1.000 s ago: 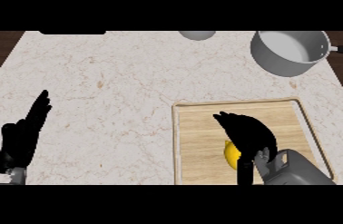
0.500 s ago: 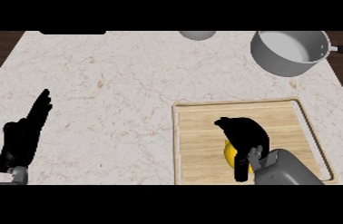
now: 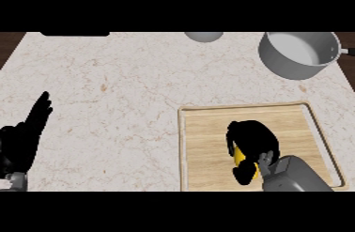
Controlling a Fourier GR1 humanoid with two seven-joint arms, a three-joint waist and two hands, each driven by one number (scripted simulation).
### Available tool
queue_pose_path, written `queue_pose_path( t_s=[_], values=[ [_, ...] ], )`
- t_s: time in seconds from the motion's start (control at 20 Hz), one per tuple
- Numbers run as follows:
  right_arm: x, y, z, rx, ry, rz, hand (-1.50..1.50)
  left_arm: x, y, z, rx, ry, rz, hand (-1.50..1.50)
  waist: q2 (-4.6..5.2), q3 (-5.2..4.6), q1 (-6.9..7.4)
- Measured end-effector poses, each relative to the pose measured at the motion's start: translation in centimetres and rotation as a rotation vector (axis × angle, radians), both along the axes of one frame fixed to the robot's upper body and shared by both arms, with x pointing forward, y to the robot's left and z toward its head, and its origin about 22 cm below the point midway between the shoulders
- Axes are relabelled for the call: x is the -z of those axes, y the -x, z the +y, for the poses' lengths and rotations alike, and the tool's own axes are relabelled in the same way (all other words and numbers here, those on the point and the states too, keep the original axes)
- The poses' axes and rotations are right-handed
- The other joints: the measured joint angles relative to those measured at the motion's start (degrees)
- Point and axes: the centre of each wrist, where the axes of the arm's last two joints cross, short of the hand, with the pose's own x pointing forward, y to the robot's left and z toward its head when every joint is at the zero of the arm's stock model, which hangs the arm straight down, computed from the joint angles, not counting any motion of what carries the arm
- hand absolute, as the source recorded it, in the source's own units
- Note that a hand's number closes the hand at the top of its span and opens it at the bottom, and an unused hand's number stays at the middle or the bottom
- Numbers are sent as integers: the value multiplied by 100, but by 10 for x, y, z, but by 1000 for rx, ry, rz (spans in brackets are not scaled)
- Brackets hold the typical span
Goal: Pick the lemon from the tray and place it in the pot
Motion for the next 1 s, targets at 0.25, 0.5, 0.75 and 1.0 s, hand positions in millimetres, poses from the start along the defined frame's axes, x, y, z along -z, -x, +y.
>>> queue_pose_path(
  t_s=[0.25, 0.5, 0.75, 1.0],
  values=[
    [-1, 0, 0, -4, -12, -13, 150, 8, 3, -3, 0, 1, 4, 0, 5, 3, 0],
    [-12, -39, -37, 30, -119, -106, 150, 10, 4, -3, 11, -1, -3, 0, 41, 16, 39],
    [-20, -61, -60, 57, -152, -276, 150, 7, 4, -3, 14, 1, -1, 0, 44, 19, 45],
    [-54, -69, -72, 84, -143, -549, 150, 7, 9, 3, 8, -1, 3, 0, 27, 19, 20]
  ],
)
